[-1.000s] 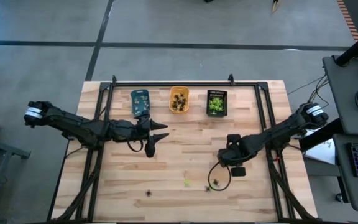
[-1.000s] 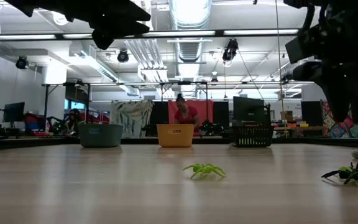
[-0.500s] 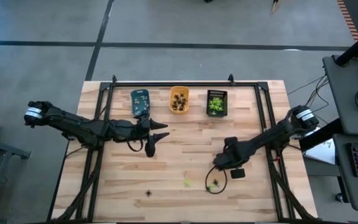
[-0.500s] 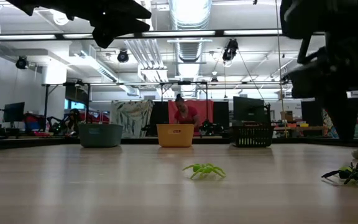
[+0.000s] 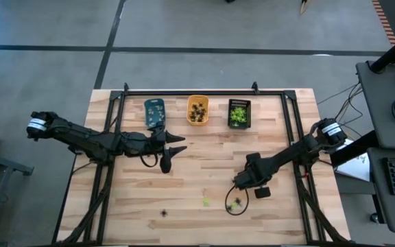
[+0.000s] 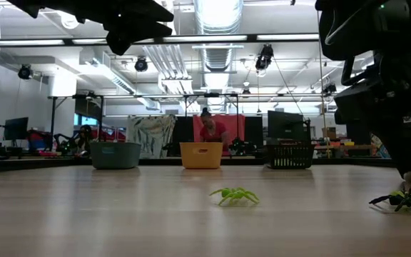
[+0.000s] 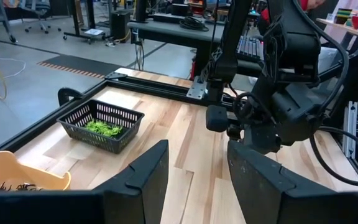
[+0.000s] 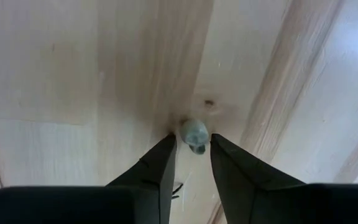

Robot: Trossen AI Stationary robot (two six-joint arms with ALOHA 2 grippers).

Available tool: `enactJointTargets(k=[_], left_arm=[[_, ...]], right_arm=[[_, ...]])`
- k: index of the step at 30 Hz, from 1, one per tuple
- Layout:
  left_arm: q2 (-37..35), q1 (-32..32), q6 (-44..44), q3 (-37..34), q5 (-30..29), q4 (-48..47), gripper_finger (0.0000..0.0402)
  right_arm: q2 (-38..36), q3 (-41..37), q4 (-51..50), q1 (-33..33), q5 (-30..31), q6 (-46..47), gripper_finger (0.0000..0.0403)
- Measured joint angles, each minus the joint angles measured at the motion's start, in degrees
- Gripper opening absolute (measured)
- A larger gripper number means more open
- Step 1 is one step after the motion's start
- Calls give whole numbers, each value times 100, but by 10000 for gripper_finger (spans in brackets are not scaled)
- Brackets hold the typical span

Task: Sort Halloween decoration
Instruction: Put the white skull toy into the blue bin

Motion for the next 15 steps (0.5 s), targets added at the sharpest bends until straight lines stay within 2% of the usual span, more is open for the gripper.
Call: enactJointTargets(k=[15], left_arm=[[0,0,30,-2,-2,0,148]], right_arm=[[0,-2,102,-13,-34,22,27]])
